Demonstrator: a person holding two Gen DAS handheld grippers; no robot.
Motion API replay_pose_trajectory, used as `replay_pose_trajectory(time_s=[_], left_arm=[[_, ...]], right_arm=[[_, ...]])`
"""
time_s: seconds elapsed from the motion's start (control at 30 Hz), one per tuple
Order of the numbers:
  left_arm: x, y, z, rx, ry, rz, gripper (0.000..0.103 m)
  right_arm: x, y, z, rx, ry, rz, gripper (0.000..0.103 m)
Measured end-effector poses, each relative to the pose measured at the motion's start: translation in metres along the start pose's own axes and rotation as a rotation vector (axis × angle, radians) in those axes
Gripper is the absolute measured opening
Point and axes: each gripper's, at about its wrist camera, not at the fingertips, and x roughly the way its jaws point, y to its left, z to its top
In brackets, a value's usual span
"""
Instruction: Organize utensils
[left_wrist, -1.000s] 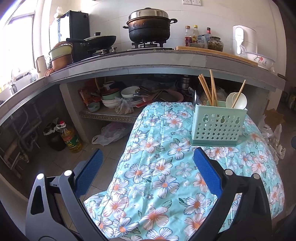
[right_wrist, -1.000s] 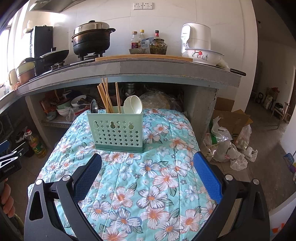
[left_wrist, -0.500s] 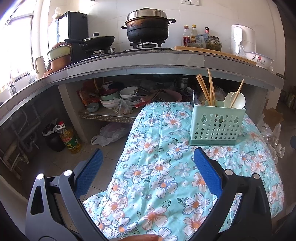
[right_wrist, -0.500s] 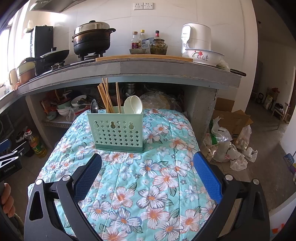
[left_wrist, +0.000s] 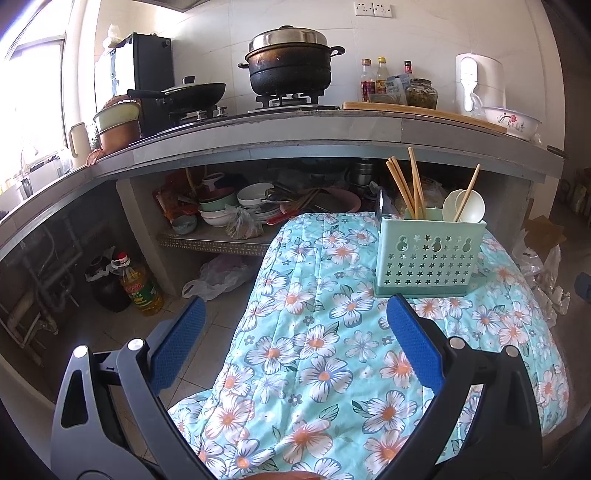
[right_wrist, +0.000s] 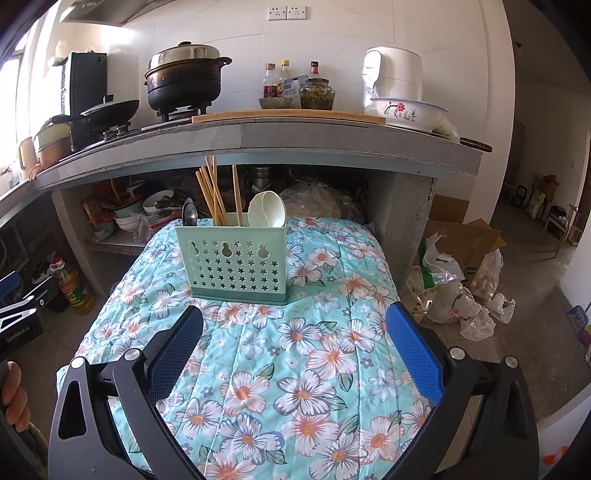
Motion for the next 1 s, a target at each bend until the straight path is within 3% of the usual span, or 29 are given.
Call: replay_pose_trajectory(time_s=[1.0], left_arm=[[0.0018,-0.0091,0.0019,0.034,-0.008,-0.026,0.095]], right_arm=[[-0.0011,0.0001,-0.0006,0.0,-0.003,0.001,0.096]])
